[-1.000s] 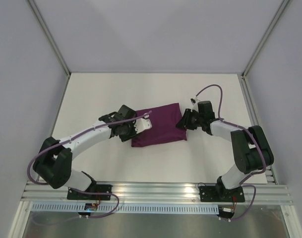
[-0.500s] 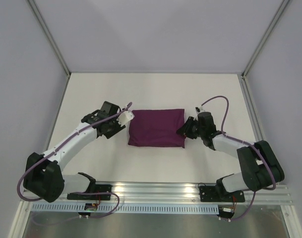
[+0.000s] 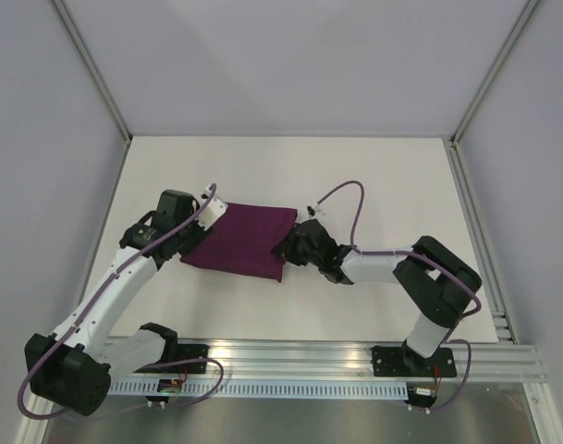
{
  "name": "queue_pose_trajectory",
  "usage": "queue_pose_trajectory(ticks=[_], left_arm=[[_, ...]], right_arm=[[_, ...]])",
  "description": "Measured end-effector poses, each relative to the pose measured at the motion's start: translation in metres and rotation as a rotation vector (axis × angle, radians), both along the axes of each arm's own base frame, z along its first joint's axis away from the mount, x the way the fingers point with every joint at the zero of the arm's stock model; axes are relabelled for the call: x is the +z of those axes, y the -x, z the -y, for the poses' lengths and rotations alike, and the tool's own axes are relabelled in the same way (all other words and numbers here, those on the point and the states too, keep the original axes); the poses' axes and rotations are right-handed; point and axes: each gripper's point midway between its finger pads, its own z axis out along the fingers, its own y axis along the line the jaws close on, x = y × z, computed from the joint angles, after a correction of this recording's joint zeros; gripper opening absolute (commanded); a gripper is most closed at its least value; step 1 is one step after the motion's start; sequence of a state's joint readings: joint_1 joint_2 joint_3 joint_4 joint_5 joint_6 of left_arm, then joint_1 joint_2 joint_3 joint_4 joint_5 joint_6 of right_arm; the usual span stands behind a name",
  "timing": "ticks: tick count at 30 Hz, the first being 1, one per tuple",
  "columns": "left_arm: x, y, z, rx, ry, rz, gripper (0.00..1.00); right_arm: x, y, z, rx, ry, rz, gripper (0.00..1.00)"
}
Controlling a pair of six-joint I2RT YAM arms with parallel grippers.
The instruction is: Prepare the surgical pack
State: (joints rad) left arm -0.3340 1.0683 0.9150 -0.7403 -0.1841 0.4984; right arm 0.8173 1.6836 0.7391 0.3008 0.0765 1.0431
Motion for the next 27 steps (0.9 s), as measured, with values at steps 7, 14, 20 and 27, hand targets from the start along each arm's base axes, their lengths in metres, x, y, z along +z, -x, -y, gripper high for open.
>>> queue_pose_trajectory(ticks=[7,14,20,27], left_arm=[[0.015,0.006,0.002,-0.010,0.045,0.059,0.57],[0.015,0.010,0.005,-0.014,0.070,0.066,0.57],[0.023,0.013,0.008,-0.026,0.102,0.093,0.58],[0.028,0.013,0.008,-0.027,0.115,0.118,0.58]], right_arm=[[0.001,0.005,-0.085,0.061,-0.044,-0.010,0.01],[0.005,0.024,-0.168,0.114,-0.140,-0.047,0.01],[0.005,0.037,-0.230,0.138,-0.238,-0.081,0.00],[0.007,0.025,-0.278,0.164,-0.285,-0.101,0.01]])
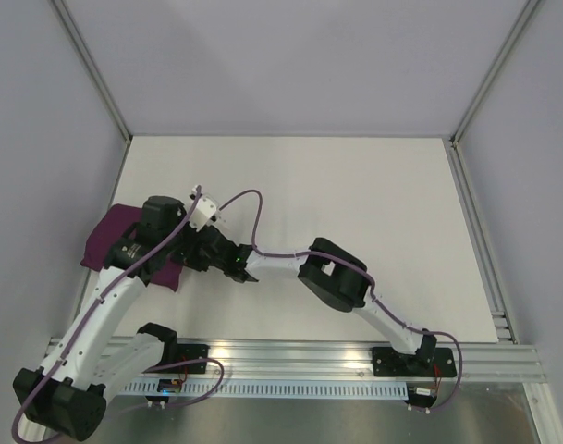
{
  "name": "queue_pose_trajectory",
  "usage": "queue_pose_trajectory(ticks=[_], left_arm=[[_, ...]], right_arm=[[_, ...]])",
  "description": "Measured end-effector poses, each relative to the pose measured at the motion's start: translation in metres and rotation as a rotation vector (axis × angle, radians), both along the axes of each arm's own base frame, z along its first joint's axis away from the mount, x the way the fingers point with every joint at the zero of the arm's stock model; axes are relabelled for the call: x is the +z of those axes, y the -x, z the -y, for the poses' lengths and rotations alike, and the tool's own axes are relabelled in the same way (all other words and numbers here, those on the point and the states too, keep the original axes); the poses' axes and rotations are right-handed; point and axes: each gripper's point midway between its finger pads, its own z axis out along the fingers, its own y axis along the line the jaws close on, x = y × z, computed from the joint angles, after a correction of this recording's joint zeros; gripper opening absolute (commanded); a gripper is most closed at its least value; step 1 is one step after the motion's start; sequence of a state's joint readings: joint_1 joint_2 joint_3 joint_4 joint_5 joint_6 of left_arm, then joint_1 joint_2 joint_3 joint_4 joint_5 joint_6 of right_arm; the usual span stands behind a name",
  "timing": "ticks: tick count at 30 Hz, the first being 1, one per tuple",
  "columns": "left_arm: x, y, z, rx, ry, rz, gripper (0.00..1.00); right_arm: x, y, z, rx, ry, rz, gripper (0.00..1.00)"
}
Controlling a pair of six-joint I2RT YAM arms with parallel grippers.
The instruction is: Prepare the surgical pack
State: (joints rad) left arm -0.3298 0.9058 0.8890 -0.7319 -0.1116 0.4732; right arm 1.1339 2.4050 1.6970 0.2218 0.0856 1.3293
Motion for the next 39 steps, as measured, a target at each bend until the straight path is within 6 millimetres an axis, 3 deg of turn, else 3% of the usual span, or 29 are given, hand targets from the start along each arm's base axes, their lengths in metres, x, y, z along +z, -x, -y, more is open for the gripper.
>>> queue_pose_trajectory(ticks=[7,13,18,23,27,31,33,37,39], left_arm=[[0.011,-0.008,-0.009,0.047,-0.008,0.060,0.58],[0.021,-0.016,-0.021,0.103,-0.034,0.116,0.59],[0.023,-0.016,-0.023,0.112,-0.040,0.124,0.59],[0.021,-0.015,-0.021,0.100,-0.032,0.113,0.59],[0.007,-0.007,0.000,0.006,0.010,0.043,0.59],[0.001,-0.002,0.004,-0.016,0.021,0.014,0.59],[0.000,-0.001,0.005,-0.021,0.025,0.008,0.59],[0.000,-0.001,0.007,-0.028,0.031,0.003,0.59],[0.000,0.000,0.007,-0.028,0.032,0.007,0.59]], right_arm=[[0.001,-0.014,-0.011,0.003,0.015,-0.005,0.00],[0.002,-0.034,-0.035,-0.002,-0.012,0.001,0.00],[0.002,-0.047,-0.039,-0.008,-0.032,-0.007,0.00],[0.003,-0.055,-0.040,-0.004,-0.040,-0.008,0.01],[0.004,-0.067,-0.042,-0.008,-0.033,0.015,0.00],[0.004,-0.070,-0.041,-0.010,-0.029,0.017,0.01],[0.003,-0.070,-0.041,-0.009,-0.029,0.016,0.07],[0.002,-0.070,-0.040,-0.008,-0.057,0.020,0.34],[-0.002,-0.069,-0.036,-0.011,-0.060,0.016,0.41]])
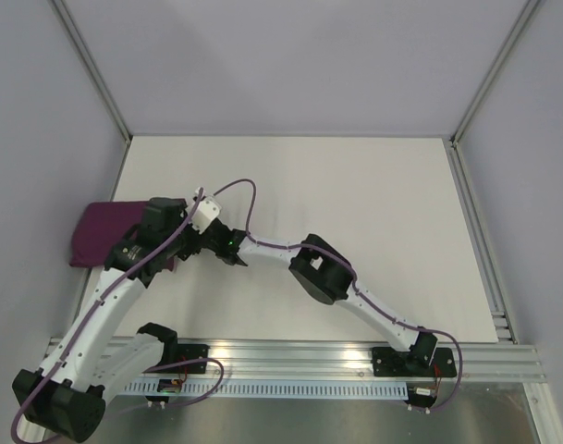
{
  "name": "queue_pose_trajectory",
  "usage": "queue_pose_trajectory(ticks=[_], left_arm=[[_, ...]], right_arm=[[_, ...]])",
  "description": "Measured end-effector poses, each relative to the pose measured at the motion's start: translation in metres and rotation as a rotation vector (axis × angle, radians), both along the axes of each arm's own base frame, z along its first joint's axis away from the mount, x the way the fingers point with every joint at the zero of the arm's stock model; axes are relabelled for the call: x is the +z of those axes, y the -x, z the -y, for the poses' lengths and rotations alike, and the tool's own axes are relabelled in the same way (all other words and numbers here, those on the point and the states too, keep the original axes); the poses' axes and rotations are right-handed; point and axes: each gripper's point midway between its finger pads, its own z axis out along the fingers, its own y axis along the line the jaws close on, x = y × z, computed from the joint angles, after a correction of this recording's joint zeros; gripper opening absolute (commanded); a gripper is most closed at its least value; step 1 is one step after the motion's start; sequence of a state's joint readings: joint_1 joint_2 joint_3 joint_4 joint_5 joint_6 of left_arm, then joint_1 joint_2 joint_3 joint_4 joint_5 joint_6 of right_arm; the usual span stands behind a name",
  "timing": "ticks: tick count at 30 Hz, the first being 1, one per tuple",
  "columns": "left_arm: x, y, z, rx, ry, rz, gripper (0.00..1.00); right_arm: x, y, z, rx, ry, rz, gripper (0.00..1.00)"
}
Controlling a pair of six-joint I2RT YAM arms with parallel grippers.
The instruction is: Prepare the surgical pack
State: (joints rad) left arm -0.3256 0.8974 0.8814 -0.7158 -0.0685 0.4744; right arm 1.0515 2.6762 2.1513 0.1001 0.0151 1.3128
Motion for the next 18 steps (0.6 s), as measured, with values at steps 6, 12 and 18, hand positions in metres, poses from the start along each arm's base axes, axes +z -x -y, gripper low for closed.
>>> queue_pose_trajectory(ticks=[6,12,18], left_arm=[[0.013,0.001,-0.007,0.027,-0.010,0.052,0.62],[0.029,-0.005,-0.017,0.078,-0.040,0.095,0.64],[0.048,-0.007,-0.017,0.081,-0.028,0.132,0.64]], right_arm=[[-0.008,-0.001,0.030,-0.013,0.006,-0.010,0.59],[-0.006,-0.007,0.070,-0.022,0.041,0.000,0.83],[0.016,0.000,0.109,-0.025,0.034,0.015,0.85]])
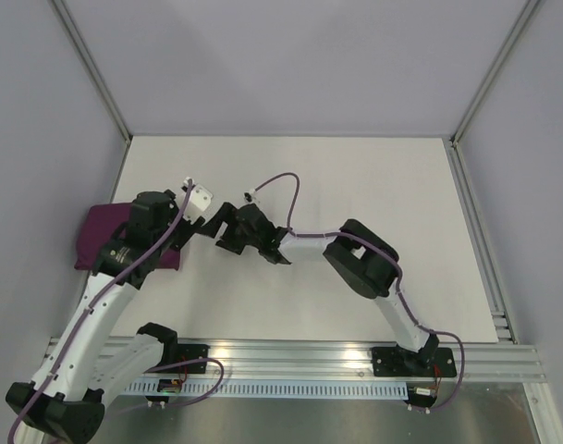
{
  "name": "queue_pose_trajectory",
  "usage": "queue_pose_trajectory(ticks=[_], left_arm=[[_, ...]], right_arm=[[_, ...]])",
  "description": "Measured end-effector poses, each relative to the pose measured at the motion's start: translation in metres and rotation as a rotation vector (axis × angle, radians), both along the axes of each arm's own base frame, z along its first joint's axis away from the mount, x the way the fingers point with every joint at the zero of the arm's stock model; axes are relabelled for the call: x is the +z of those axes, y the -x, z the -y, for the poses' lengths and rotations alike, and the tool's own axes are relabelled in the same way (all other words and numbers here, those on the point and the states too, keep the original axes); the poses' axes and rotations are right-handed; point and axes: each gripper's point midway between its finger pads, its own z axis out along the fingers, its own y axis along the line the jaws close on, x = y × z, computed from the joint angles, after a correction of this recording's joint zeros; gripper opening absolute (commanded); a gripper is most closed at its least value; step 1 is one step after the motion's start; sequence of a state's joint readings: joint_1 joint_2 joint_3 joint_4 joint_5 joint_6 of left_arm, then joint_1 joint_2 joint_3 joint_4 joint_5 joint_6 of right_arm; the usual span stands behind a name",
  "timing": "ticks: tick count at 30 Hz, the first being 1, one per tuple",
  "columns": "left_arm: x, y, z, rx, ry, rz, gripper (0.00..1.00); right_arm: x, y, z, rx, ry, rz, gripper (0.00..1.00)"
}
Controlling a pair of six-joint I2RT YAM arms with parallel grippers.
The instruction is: Prepare the surgical pack
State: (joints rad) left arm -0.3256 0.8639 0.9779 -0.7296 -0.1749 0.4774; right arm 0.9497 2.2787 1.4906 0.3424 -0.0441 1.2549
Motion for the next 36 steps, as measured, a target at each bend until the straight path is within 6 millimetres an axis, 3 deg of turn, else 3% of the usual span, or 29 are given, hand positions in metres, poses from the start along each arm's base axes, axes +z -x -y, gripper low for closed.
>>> queue_pose_trajectory(ticks=[3,7,12,15,17,20,23,27,36], left_arm=[[-0.001,0.006,-0.002,-0.003,-0.005,-0.017,0.64],[-0.008,0.024,-0.005,-0.015,-0.012,-0.059,0.66],[-0.028,0.057,-0.012,-0.033,-0.010,-0.093,0.74],[-0.050,0.075,-0.018,-0.038,-0.020,-0.127,0.80],[-0.066,0.085,-0.020,-0.041,-0.028,-0.163,0.81],[-0.088,0.096,-0.022,-0.043,-0.032,-0.206,0.89],[-0.099,0.102,-0.024,-0.044,-0.030,-0.217,0.93],[-0.102,0.106,-0.025,-0.039,-0.023,-0.206,0.98],[-0.104,0.106,-0.025,-0.038,-0.025,-0.217,0.99]], right_arm=[[0.008,0.015,0.039,-0.003,0.027,0.006,0.86],[0.023,0.023,0.112,-0.041,0.140,0.066,0.89],[0.075,0.013,0.232,-0.206,0.351,0.239,0.98],[0.096,0.020,0.301,-0.292,0.466,0.313,1.00],[0.099,0.027,0.353,-0.362,0.554,0.327,1.00],[0.086,0.043,0.428,-0.493,0.705,0.281,1.00],[0.067,0.068,0.477,-0.572,0.805,0.221,1.00],[0.052,0.094,0.503,-0.620,0.842,0.195,1.00],[0.046,0.099,0.507,-0.628,0.849,0.186,1.00]])
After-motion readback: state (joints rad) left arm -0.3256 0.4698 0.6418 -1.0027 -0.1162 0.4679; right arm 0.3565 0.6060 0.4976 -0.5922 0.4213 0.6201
